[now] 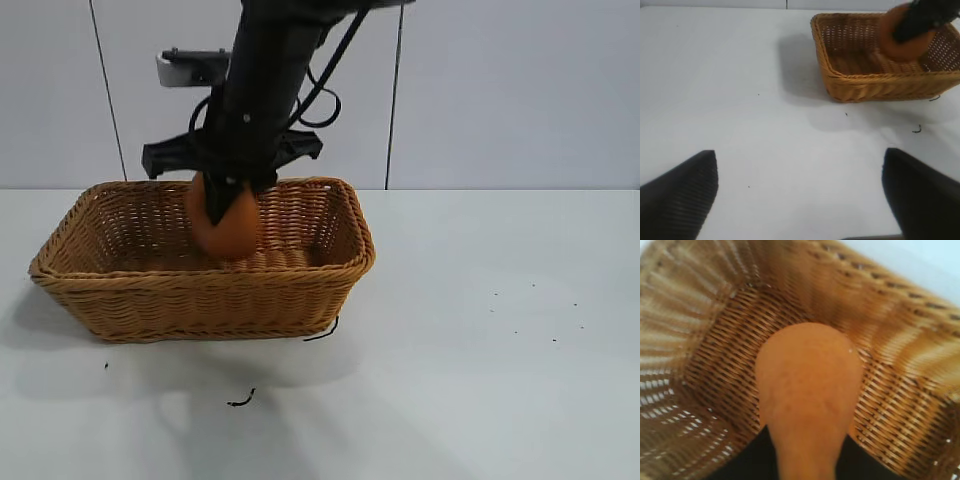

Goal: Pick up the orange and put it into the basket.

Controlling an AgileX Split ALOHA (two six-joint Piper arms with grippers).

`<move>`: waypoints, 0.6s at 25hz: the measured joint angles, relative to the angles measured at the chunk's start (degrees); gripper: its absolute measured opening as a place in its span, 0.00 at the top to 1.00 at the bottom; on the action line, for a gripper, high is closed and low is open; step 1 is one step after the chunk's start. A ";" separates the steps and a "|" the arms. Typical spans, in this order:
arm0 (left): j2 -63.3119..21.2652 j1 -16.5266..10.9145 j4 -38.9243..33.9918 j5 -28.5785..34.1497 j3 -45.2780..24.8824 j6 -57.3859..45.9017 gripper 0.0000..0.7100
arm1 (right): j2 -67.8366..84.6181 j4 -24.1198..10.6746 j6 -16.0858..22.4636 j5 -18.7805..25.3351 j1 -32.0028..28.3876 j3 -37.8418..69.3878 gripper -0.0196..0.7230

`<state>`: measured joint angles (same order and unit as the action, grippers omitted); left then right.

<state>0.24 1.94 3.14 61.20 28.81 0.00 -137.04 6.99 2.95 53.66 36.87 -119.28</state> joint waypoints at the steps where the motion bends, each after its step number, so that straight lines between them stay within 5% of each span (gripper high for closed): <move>1: 0.00 0.00 0.00 0.00 0.00 0.00 0.10 | 0.46 0.00 0.00 0.35 0.00 -0.06 0.14; 9: 0.00 0.00 0.00 0.00 0.00 0.00 0.10 | 4.31 -3.79 1.42 5.19 -2.76 -6.97 0.04; 15: 0.00 0.00 0.00 0.00 0.00 0.00 0.10 | 4.49 -8.24 2.32 8.64 -12.23 -9.97 0.04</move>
<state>0.24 1.94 3.14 61.20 28.81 0.00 -132.55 -1.25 5.27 62.30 24.64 -129.24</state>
